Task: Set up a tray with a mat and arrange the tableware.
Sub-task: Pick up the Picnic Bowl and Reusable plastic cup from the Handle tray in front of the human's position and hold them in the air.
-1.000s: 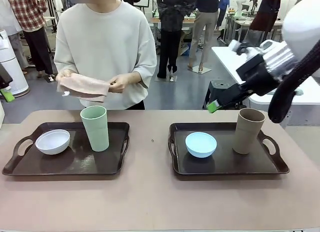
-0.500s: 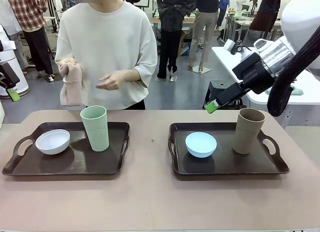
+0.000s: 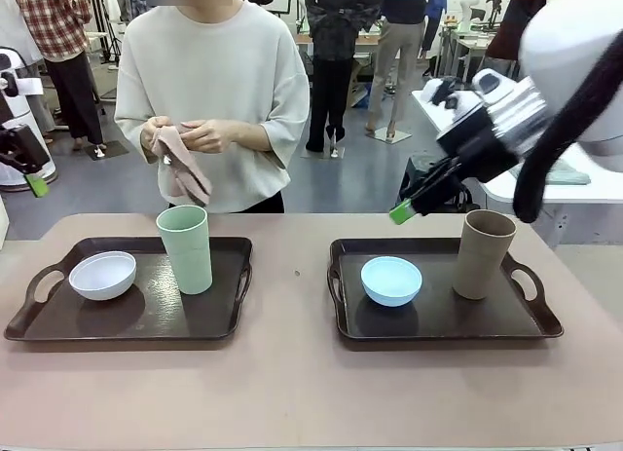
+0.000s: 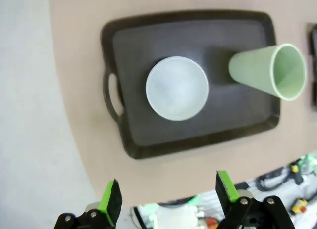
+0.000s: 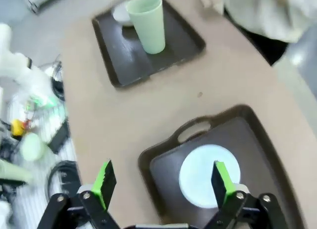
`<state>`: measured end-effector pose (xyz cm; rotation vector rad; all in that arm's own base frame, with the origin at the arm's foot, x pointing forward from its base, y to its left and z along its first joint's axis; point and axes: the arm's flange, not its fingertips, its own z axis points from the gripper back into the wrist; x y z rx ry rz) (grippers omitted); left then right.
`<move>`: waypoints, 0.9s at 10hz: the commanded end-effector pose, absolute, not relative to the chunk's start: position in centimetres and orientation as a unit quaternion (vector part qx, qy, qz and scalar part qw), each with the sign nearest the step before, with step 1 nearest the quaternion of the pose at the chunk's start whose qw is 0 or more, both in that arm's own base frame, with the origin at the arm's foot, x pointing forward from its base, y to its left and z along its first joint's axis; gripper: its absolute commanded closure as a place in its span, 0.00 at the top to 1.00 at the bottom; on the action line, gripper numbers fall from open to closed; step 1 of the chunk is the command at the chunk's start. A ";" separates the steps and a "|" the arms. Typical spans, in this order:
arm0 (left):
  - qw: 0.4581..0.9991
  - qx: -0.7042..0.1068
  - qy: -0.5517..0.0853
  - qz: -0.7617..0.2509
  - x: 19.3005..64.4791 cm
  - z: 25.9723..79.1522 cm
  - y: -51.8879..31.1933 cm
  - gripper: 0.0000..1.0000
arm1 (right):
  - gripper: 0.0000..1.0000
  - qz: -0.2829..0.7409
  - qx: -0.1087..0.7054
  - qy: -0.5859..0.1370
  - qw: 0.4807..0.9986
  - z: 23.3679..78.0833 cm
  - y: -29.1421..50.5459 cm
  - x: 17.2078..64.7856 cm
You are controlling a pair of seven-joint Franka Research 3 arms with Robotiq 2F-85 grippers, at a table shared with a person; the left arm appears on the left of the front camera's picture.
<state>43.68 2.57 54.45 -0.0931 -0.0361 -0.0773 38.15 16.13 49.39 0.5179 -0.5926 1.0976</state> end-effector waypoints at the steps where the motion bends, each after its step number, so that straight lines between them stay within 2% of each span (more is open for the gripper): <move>1: 0.997 -0.021 -0.048 -0.053 44.4 53.4 1.8 1.00 | 1.00 0.578 0.284 -0.307 0.701 44.7 20.2 43.8; 3: 0.995 -0.038 -0.071 -0.064 45.6 51.3 1.2 1.00 | 1.00 0.596 0.315 -0.300 0.675 41.7 25.1 47.5; 6: 0.993 -0.014 -0.099 -0.067 46.9 47.2 -0.3 1.00 | 1.00 0.637 0.328 -0.282 0.638 38.3 32.3 50.9; 9: 0.993 -0.021 -0.101 -0.056 46.9 44.3 -1.7 1.00 | 1.00 0.661 0.327 -0.237 0.633 36.4 37.8 52.8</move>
